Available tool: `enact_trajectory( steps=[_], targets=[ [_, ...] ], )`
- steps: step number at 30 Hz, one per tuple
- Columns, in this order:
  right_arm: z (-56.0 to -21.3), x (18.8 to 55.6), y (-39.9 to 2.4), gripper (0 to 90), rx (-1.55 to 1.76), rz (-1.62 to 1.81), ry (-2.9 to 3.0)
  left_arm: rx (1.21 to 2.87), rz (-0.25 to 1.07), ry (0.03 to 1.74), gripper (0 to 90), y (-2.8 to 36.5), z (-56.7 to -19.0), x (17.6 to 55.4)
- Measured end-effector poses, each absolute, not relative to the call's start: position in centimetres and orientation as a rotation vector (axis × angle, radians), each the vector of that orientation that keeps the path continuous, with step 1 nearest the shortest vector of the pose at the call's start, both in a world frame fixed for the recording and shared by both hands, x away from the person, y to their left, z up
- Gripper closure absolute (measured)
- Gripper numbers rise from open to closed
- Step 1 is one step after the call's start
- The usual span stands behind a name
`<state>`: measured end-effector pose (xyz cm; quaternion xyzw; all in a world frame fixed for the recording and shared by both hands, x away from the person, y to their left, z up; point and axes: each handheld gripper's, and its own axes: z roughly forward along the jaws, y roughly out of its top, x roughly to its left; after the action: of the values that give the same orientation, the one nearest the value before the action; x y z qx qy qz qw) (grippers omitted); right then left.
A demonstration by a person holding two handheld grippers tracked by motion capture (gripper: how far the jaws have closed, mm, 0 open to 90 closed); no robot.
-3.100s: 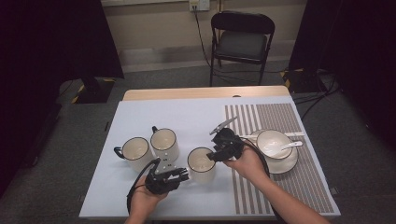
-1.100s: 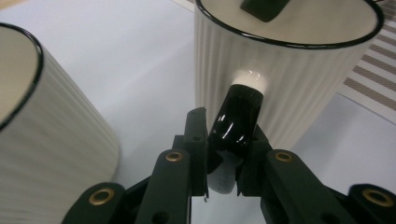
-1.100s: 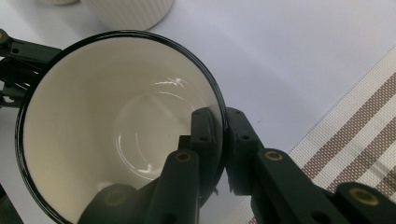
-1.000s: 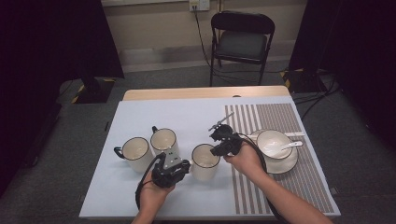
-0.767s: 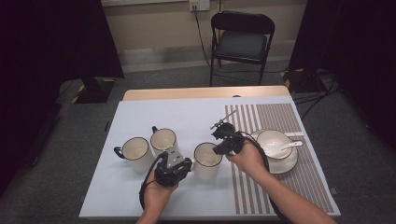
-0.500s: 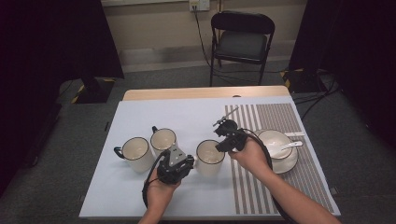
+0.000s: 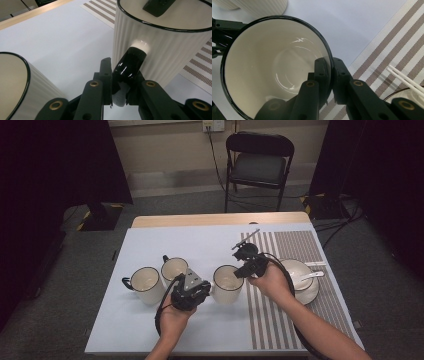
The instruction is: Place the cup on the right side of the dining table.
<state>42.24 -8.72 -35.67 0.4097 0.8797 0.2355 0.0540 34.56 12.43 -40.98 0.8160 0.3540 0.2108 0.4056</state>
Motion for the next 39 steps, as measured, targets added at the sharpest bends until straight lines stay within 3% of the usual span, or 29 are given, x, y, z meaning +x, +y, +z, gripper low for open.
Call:
enact_trajectory(
  steps=[39],
  targets=[
    [-33.9, 44.6, -9.5, 83.9, 1.224, 0.634, 2.657, 2.049, 0.535, 0.9, 79.5, 10.9, -40.0, 37.1]
  ],
)
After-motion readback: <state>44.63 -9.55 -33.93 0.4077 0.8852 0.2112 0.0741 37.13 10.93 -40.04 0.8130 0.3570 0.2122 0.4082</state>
